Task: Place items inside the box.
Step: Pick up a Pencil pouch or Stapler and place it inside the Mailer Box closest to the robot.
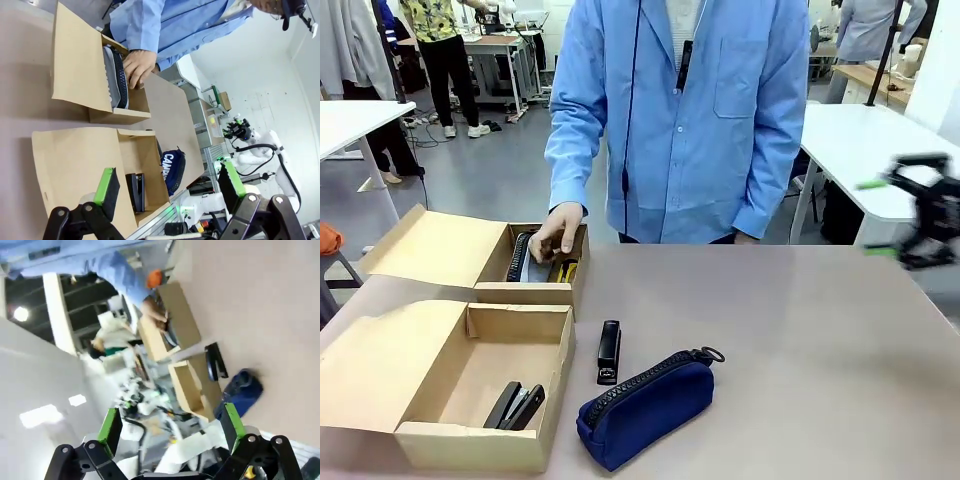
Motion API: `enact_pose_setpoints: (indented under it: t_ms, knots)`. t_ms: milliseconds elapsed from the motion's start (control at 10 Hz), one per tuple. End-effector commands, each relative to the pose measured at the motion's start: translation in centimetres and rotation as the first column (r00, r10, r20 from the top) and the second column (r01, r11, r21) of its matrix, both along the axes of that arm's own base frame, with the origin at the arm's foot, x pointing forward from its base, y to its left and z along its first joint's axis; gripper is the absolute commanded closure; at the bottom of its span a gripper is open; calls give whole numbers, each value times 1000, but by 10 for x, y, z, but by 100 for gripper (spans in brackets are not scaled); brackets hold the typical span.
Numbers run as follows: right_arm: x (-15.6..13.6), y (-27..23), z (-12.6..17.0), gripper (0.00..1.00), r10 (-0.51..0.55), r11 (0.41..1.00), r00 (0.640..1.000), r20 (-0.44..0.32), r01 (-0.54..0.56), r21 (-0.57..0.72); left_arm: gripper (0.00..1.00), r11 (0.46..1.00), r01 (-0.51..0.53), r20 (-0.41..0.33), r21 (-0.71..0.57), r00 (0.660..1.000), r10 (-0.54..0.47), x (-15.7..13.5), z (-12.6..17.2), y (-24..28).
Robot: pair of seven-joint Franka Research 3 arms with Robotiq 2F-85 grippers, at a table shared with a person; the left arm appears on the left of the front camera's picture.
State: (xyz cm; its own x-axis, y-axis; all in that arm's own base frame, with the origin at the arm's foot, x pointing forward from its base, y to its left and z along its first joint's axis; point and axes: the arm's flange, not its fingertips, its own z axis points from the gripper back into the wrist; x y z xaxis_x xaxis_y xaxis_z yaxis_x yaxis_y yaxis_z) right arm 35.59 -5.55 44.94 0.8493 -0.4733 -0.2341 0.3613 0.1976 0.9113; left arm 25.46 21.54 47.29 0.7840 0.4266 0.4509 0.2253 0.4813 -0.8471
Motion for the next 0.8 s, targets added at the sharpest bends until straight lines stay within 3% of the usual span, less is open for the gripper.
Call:
enact_pose_setpoints:
  t_ms: [0, 100, 200, 300, 400, 700]
  knots:
    - [-94, -51, -110, 0, 162, 974, 983, -83, -146, 171, 0, 1000, 3, 29, -7, 1000, -2, 0, 1, -2]
    - [-103, -65, -137, 0, 241, 943, 970, -32, -227, 245, 0, 1000, 3, 29, -7, 1000, -2, 0, 1, -2]
    - [-108, -61, -155, 0, 251, 926, 968, 28, -248, 284, 0, 1000, 3, 29, -7, 1000, -2, 0, 1, -2]
    - [-100, -35, -163, 0, 199, 949, 978, -60, -177, 262, 0, 1000, 3, 29, -7, 1000, -2, 0, 1, -2]
    - [-77, -98, -112, 0, 152, 952, 988, -25, -139, 273, 0, 1000, 3, 29, -7, 1000, -2, 0, 1, -2]
    - [-77, -98, -112, 0, 152, 952, 988, -25, -139, 273, 0, 1000, 3, 29, -7, 1000, -2, 0, 1, -2]
